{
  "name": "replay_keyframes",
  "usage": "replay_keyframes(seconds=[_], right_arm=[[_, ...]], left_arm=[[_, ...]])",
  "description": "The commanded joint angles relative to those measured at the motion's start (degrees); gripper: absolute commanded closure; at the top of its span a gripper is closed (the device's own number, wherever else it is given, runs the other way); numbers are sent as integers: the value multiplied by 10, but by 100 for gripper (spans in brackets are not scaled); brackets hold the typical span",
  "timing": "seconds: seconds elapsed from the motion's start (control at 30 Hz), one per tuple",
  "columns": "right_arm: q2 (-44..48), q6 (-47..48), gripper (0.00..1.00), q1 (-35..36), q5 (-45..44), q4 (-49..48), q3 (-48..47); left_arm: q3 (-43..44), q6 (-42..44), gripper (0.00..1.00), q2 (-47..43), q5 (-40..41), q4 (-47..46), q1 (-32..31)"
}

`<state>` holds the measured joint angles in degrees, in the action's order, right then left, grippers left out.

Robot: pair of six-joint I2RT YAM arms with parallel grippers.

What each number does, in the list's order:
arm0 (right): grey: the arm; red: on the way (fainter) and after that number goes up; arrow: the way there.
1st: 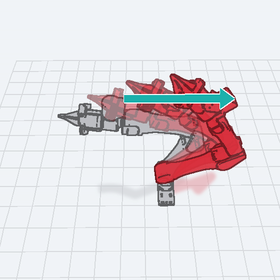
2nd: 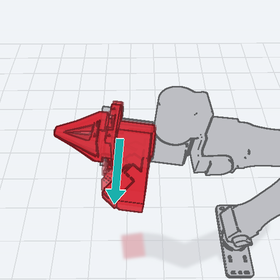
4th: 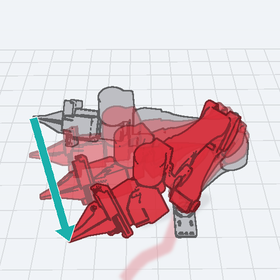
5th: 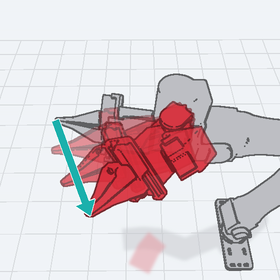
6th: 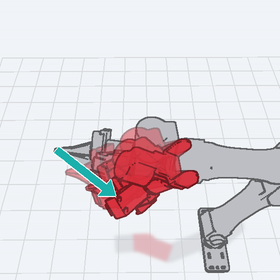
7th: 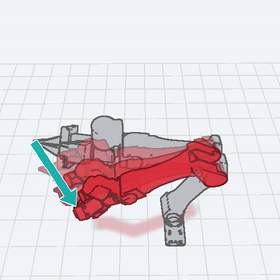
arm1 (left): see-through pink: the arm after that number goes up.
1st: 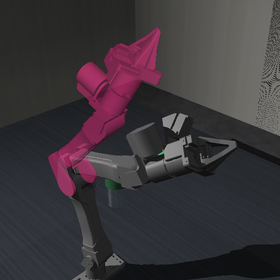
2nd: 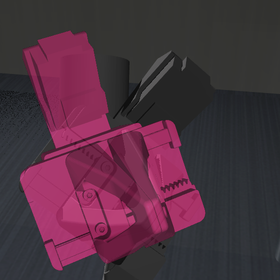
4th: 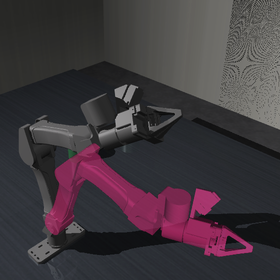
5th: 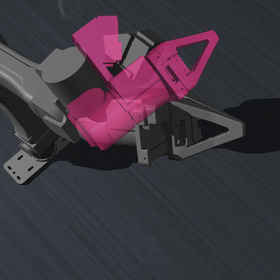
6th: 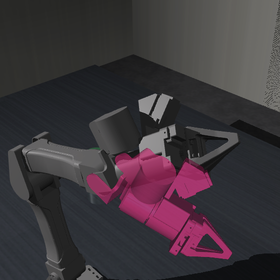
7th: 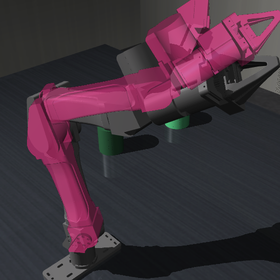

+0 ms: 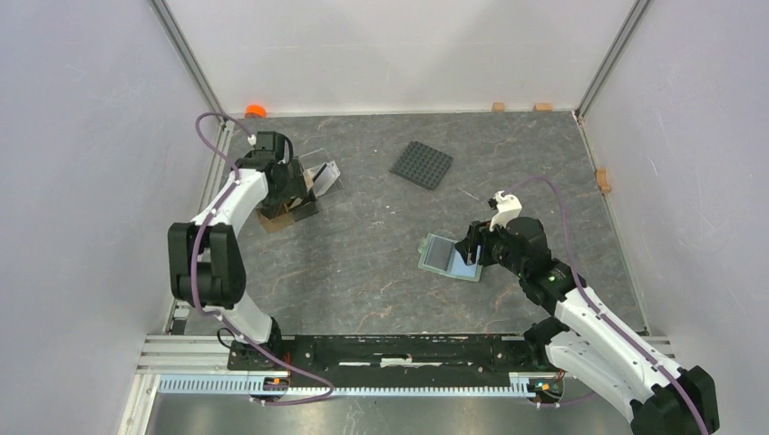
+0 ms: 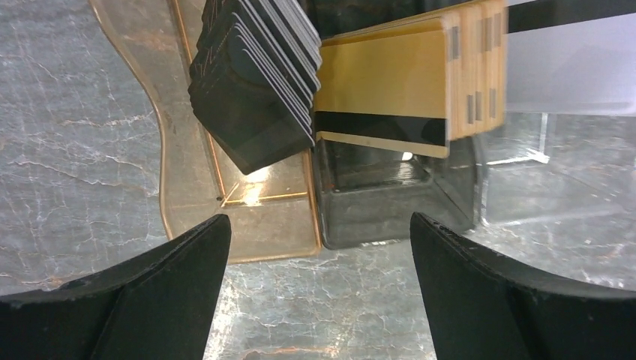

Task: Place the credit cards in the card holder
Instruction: Pick up the credit card from the storage box.

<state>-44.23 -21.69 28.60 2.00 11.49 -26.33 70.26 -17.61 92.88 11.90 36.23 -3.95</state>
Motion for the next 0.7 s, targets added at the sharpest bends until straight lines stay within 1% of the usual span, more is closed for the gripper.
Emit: replay_keyframes(seconds=[0.0, 0.13, 0.23, 0.3, 0.37, 0.57, 0.67], right_arm=[[-5, 7, 33, -2, 11, -21, 6], [-9, 8, 33, -2, 13, -22, 5], [-9, 8, 33, -3, 13, -20, 6], [-9, 9, 33, -3, 13, -20, 6], [-11, 9, 33, -3, 12, -18, 5], [-14, 9, 34, -3, 10, -18, 5], [-14, 9, 34, -3, 12, -15, 5]], left_arm=[[19, 16, 6, 28, -4, -25, 22], [23, 24, 11, 48, -37, -48, 29], [31, 33, 22, 63, -59, -62, 32], [40, 35, 27, 75, -48, -61, 33], [45, 35, 28, 82, -38, -59, 37], [60, 38, 28, 107, -44, -59, 39], [69, 47, 41, 117, -62, -60, 39]])
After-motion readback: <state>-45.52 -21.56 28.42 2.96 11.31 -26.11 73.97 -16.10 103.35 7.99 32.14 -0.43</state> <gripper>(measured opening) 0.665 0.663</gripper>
